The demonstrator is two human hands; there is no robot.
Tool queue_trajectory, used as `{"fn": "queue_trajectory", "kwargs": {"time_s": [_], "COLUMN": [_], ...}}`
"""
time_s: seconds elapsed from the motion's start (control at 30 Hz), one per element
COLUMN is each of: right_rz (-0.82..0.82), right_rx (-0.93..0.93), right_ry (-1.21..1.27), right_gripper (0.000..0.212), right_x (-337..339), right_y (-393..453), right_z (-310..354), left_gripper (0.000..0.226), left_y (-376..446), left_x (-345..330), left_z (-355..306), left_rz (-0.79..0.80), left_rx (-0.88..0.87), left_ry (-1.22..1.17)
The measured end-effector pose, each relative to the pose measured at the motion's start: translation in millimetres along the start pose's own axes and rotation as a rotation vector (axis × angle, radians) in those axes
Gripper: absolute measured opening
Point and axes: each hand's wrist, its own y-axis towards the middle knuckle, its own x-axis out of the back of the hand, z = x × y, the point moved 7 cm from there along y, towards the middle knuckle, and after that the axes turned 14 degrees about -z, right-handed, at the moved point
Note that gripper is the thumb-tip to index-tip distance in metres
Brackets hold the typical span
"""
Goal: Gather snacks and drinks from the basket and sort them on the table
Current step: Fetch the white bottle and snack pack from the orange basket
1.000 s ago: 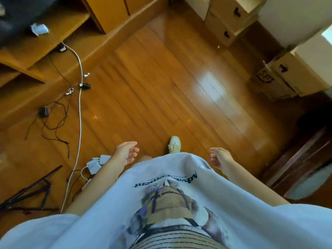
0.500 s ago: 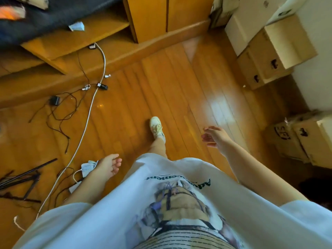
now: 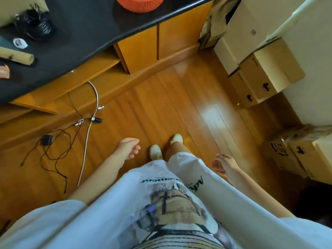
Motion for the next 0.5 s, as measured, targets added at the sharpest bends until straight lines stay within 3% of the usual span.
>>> {"fn": "queue_trajectory", "kwargs": {"time_s": [0.23, 0.33, 0.5], "right_rz": [-0.008, 0.000, 0.077], "right_rx": [-0.076, -0.047, -0.019], "right_ry": [-0.031, -0.065, -0.061], "right_gripper": [0.018, 0.030, 0.029], "right_x": [-15, -29, -62], "right_y": [23, 38, 57], "right_z": [66, 121, 235], "left_gripper": [0.009, 0.012, 0.007], "left_y": [26, 45, 76], "left_x": [-32, -28, 5], "left_z": [-92, -131, -190], "left_rz": [0.067, 0.064, -0.032], "left_rx": [-0.044, -0.020, 0.095], "left_ry": [0.047, 0.005, -0.090]}}
